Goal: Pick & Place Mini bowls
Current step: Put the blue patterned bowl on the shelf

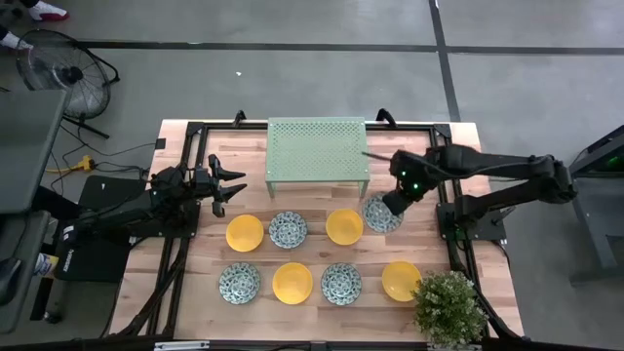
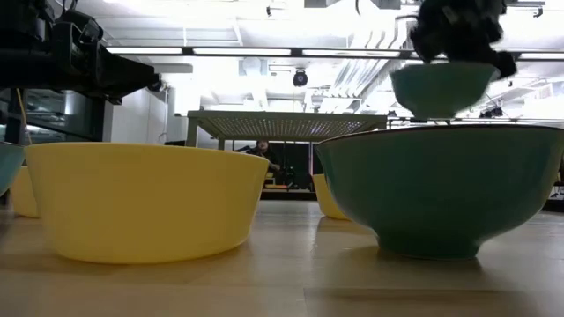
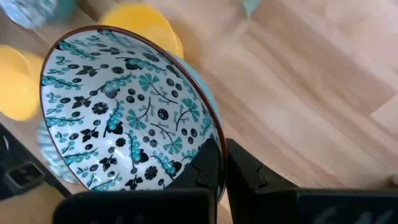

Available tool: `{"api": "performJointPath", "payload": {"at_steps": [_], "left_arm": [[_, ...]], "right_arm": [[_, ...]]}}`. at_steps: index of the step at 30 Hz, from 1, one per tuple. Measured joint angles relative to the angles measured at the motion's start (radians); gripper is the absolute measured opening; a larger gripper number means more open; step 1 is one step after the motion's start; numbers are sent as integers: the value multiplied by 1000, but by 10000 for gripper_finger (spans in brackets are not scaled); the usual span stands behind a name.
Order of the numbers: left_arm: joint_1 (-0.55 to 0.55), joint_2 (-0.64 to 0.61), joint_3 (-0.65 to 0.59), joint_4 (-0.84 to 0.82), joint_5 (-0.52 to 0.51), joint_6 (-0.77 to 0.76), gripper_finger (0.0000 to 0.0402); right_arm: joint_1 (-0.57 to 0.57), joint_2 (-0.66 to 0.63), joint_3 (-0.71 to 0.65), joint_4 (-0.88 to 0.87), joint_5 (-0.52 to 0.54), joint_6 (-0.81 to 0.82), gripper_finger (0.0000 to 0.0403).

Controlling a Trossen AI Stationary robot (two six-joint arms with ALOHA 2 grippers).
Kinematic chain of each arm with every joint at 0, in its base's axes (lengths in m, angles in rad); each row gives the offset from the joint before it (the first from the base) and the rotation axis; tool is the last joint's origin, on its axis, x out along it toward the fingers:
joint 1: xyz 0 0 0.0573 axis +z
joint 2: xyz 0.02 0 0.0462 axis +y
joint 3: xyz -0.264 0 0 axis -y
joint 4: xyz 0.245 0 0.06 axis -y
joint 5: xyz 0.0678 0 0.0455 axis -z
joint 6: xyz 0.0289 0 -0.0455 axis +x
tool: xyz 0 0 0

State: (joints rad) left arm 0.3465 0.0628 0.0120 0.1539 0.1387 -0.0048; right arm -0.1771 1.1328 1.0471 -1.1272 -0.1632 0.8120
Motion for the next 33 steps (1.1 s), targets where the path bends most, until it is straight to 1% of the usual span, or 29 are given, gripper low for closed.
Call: {"api": "performJointPath", "payload": {"at_steps": [8,19,26,33], "left_arm": [[0,0,0,0,-3,0,147],[0,0,0,0,-2,0,147],[0,0,0,0,-1,0,147],[0,0,0,0,2,0,147]], "right_arm": [[-61,52,197,-63,50,-34,1],[-190,196,391,-62,53,-158,1],[-244,300,481,-60,45,-221,2],[-283,364,508,-57,36,-251,3]]}}
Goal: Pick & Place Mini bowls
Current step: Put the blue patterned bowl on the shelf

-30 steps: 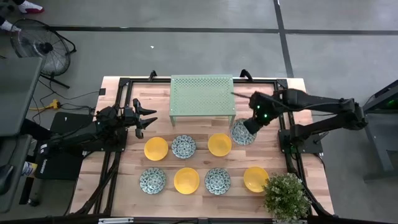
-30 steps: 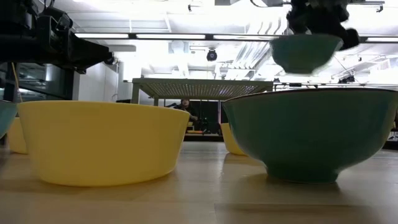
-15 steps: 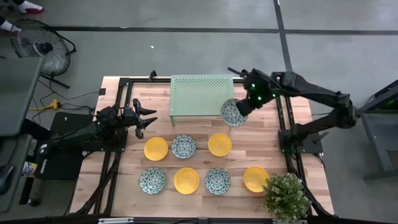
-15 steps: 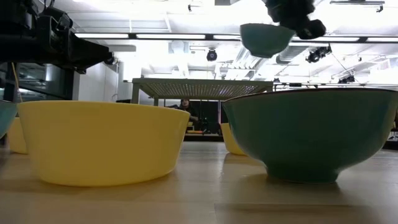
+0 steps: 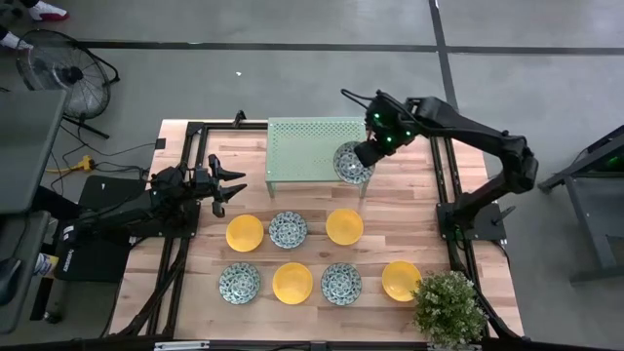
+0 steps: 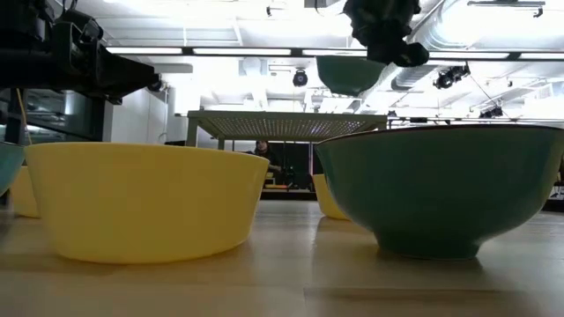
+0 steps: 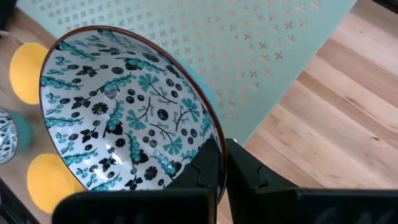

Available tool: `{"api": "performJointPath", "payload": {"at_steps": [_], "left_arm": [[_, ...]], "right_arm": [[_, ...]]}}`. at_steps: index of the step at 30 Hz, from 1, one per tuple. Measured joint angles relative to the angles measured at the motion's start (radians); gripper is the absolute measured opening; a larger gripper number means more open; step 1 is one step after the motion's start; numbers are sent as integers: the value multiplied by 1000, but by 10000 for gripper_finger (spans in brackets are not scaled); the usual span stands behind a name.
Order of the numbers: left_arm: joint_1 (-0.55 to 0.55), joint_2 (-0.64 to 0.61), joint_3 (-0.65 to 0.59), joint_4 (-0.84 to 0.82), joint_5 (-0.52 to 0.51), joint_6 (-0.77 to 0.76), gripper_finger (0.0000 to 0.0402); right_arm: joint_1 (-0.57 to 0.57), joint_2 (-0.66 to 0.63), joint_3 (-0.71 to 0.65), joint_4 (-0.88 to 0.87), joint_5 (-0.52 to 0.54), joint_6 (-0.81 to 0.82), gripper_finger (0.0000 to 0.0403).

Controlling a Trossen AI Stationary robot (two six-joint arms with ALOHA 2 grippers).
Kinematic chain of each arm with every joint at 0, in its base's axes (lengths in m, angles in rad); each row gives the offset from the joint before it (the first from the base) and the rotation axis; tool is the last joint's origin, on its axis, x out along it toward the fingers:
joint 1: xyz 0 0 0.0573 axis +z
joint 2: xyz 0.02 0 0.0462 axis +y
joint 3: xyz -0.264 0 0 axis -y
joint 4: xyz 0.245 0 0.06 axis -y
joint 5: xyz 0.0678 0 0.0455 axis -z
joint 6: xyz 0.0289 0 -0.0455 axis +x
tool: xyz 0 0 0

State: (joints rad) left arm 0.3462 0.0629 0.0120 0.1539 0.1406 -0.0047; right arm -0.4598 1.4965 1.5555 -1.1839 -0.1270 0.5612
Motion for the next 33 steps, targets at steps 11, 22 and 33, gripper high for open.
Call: {"api": "performJointPath", "payload": {"at_steps": [11,22,33], "left_arm": [[0,0,0,0,0,0,147],[0,0,0,0,-1,0,147],[0,0,0,0,-1,0,147]], "right_arm": [[-60,54,1,21,-32,-5,3],[-119,121,1,84,-65,-13,3],[-163,123,1,126,-89,-12,6]]}}
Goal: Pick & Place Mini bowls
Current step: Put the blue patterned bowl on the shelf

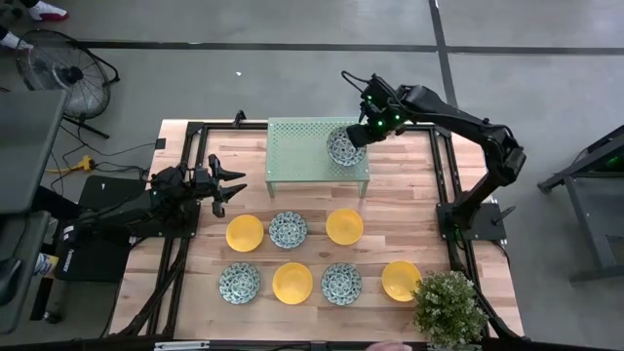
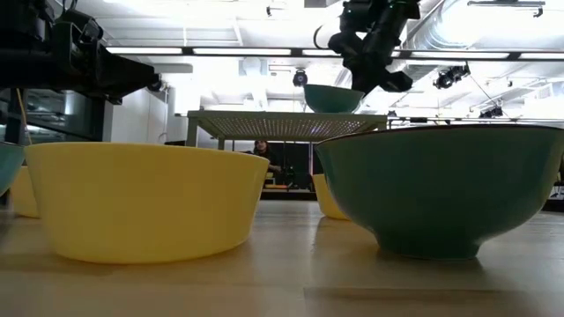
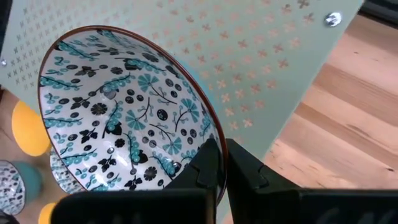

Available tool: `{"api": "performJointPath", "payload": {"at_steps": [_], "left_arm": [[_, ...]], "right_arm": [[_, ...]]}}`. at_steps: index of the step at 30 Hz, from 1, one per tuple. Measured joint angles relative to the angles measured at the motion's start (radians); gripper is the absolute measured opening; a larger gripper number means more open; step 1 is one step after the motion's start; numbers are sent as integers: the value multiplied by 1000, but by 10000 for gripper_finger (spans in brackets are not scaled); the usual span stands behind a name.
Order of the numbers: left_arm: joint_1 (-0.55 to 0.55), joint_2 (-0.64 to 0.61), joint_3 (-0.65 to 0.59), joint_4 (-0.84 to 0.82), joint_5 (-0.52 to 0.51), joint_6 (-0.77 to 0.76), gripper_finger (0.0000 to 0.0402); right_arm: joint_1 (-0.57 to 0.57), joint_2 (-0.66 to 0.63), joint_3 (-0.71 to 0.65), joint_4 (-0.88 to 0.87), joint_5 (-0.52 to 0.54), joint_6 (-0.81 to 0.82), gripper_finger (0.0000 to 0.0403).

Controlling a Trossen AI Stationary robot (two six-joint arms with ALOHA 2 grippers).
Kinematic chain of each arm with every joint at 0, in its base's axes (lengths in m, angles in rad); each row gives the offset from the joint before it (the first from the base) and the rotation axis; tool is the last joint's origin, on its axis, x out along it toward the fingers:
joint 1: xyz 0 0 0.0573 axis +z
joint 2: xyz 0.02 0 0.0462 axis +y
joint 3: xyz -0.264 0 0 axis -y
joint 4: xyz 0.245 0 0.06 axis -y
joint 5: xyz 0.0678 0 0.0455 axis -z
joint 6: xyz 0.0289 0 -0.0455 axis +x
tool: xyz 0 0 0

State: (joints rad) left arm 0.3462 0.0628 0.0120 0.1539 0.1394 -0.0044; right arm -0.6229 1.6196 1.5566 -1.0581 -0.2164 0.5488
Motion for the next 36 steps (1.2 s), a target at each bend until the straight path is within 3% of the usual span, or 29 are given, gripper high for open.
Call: {"api": "performJointPath", "payload": {"at_steps": [36], "left_arm": [[0,0,0,0,-2,0,147]], "right_arm": [[-54,23,0,-16,-77,-17,15]]}}
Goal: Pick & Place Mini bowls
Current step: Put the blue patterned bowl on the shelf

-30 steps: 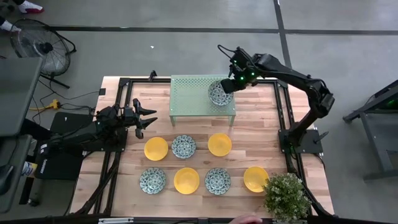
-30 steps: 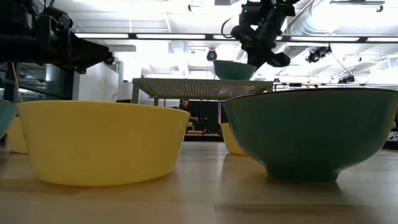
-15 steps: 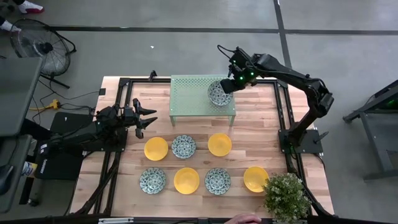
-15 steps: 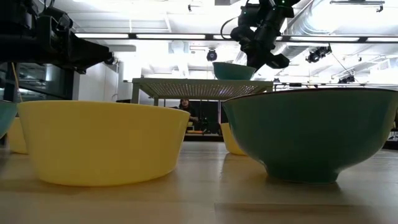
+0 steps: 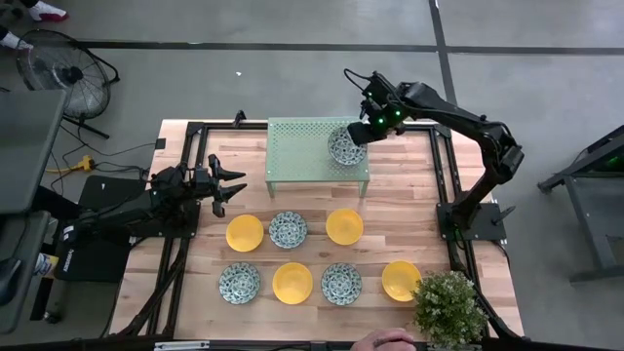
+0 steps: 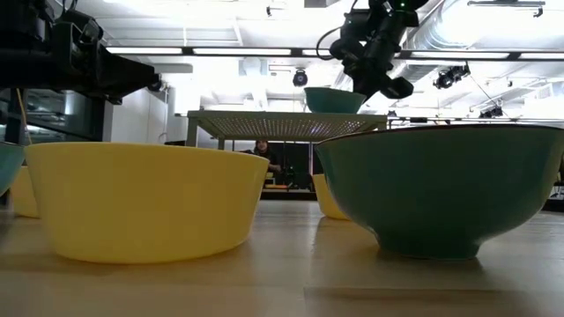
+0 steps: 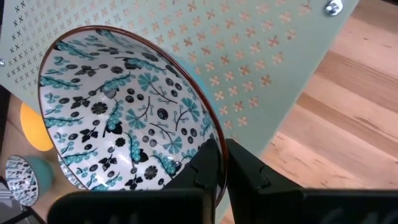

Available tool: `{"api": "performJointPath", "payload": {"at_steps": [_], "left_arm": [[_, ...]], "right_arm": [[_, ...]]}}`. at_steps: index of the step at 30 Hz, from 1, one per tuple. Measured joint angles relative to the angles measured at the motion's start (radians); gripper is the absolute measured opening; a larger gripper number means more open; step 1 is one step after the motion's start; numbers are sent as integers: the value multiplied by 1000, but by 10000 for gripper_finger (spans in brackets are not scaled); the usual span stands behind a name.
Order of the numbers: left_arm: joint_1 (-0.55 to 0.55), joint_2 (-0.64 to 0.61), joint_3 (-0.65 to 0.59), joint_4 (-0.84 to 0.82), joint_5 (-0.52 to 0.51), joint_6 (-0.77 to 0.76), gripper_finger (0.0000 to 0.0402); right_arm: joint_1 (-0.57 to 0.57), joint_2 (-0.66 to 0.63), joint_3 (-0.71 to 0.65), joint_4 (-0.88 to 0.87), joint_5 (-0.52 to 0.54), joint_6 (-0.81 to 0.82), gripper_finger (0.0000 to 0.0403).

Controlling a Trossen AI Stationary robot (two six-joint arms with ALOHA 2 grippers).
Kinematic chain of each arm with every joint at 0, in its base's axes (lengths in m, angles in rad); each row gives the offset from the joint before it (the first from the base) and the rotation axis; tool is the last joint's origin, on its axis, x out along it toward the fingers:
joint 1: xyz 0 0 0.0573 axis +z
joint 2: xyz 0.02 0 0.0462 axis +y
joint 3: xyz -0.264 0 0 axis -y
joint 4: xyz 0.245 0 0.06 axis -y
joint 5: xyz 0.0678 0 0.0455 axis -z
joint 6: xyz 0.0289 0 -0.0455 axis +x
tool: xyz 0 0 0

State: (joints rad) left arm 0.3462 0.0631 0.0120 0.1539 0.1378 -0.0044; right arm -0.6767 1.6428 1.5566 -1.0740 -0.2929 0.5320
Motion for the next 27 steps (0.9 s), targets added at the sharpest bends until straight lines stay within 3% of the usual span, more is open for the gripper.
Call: {"api": "performJointPath", "payload": {"at_steps": [15,27], "left_arm": [[0,0,0,0,3,0,147],[0,0,0,0,2,0,147]], "right_arm": [[-11,0,0,0,25,-36,28],[-11,0,0,27,14,-54,105]]}}
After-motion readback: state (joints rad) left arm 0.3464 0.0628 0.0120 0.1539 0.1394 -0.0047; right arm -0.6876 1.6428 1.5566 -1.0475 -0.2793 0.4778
